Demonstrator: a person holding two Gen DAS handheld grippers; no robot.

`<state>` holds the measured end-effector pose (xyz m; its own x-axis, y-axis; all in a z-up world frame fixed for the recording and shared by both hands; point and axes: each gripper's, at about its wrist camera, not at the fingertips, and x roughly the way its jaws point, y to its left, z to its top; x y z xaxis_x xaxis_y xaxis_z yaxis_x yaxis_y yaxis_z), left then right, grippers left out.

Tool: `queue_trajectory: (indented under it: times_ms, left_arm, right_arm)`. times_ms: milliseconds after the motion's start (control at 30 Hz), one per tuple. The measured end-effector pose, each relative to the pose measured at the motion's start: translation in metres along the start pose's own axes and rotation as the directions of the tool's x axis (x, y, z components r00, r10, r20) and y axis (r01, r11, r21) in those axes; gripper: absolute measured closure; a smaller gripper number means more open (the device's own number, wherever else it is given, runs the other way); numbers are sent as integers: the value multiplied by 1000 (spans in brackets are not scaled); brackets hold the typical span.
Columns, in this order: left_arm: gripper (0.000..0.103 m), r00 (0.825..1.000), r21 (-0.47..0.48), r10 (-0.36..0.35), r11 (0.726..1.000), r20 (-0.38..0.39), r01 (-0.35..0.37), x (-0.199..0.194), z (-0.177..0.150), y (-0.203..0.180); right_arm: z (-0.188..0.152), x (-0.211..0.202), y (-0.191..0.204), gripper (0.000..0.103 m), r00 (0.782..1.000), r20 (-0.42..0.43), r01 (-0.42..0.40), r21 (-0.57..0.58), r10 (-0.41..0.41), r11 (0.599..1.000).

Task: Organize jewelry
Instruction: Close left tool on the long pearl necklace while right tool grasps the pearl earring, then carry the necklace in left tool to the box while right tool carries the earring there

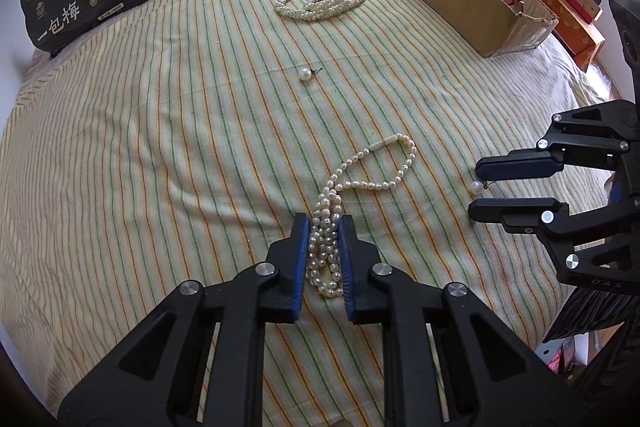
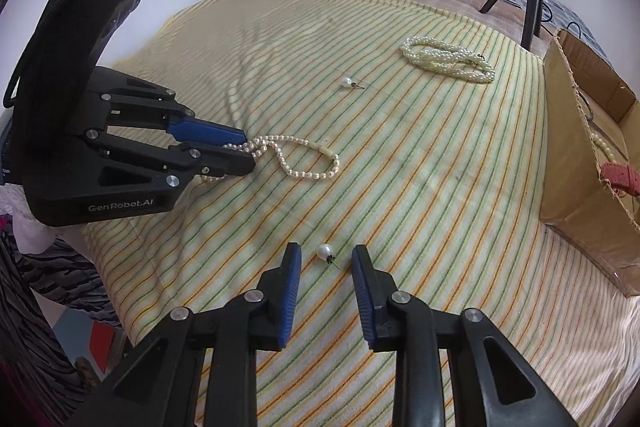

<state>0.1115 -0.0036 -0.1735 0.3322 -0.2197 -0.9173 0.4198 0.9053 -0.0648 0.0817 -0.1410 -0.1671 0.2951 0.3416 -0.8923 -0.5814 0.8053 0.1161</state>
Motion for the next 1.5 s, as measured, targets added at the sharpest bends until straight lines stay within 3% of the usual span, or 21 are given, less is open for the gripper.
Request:
queue_trajectory:
  times_ms: [200, 400, 800, 1033, 1333, 1500]
  left_arm:
    - [96, 1000, -10, -9, 1000, 4, 9, 0, 0, 0]
    - [97, 999, -46, -34, 998, 18, 35, -6, 2, 5]
    - [98, 983, -127, -51, 989, 174, 74, -52, 36, 18]
    - [98, 975, -152, -51, 985, 214, 85, -67, 43, 28]
    - [98, 950, -140, -78, 982, 302, 125, -103, 58, 20]
    - [98, 927, -115, -98, 982, 361, 148, -126, 76, 10]
  right_arm:
    - [2, 2, 6, 97, 1000, -6, 6, -27, -6, 1000]
    - [4, -4, 6, 97, 1000, 14, 9, -21, -9, 1000]
    - [13, -27, -11, 97, 996, 89, 28, 35, -31, 999]
    - [17, -37, -14, 97, 992, 116, 35, 45, -40, 998]
    - [25, -59, -25, 97, 983, 174, 37, 88, -52, 995]
    - [30, -78, -41, 97, 972, 219, 58, 131, -86, 990]
